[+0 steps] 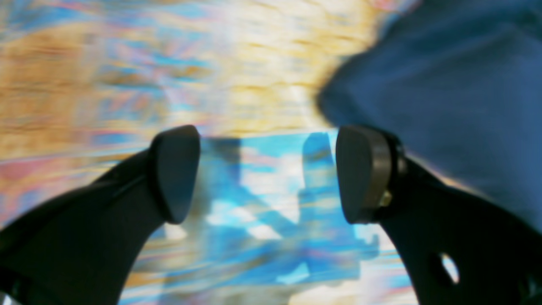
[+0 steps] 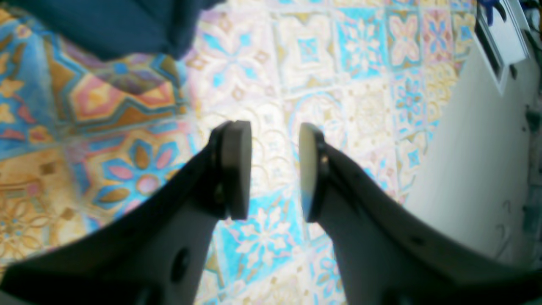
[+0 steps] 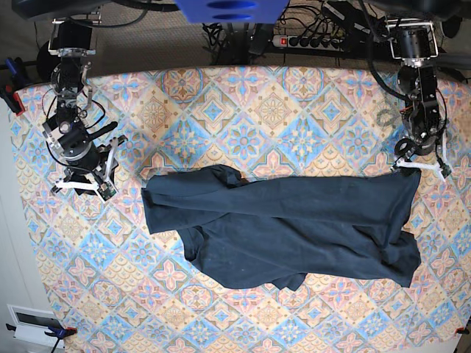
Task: Layout the t-shirt on the table in an organized manner, then fold the t-shirt properly
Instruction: 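Grasp the shirt corner with the left gripper and pull it outward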
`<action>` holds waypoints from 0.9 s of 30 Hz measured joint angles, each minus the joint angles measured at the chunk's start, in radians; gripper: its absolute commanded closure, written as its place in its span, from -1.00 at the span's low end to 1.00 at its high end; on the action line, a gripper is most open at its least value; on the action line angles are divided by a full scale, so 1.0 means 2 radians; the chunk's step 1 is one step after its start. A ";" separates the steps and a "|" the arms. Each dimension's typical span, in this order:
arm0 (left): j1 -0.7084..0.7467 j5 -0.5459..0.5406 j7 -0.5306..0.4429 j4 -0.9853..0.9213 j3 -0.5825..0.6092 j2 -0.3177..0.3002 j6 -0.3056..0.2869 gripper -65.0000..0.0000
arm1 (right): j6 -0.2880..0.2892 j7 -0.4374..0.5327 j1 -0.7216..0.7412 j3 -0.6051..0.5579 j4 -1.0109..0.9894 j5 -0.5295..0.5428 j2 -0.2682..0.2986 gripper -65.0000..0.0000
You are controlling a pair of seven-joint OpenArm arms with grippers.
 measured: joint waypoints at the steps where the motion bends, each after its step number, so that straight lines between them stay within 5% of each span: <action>1: -0.010 -0.002 -0.001 -0.009 0.000 0.005 -0.002 -0.53 | 0.000 0.000 0.000 0.000 0.000 0.000 0.001 0.46; 18: -0.120 0.003 -0.002 -0.113 0.059 0.022 0.002 -0.47 | 0.001 -0.001 0.000 0.001 0.000 0.001 0.000 0.46; 20: -0.136 0.006 -0.011 -0.141 0.084 0.020 0.003 -0.20 | 0.000 -0.002 0.000 0.001 0.000 0.000 0.000 0.46; 24: -0.139 0.003 -0.009 -0.129 0.118 0.019 -0.008 0.87 | 0.000 -0.001 -0.001 0.001 0.000 0.000 -0.001 0.46; 27: -0.121 -0.004 0.019 -0.066 0.125 0.022 -0.036 1.00 | 0.000 -0.001 -0.001 0.001 0.000 0.000 -0.001 0.46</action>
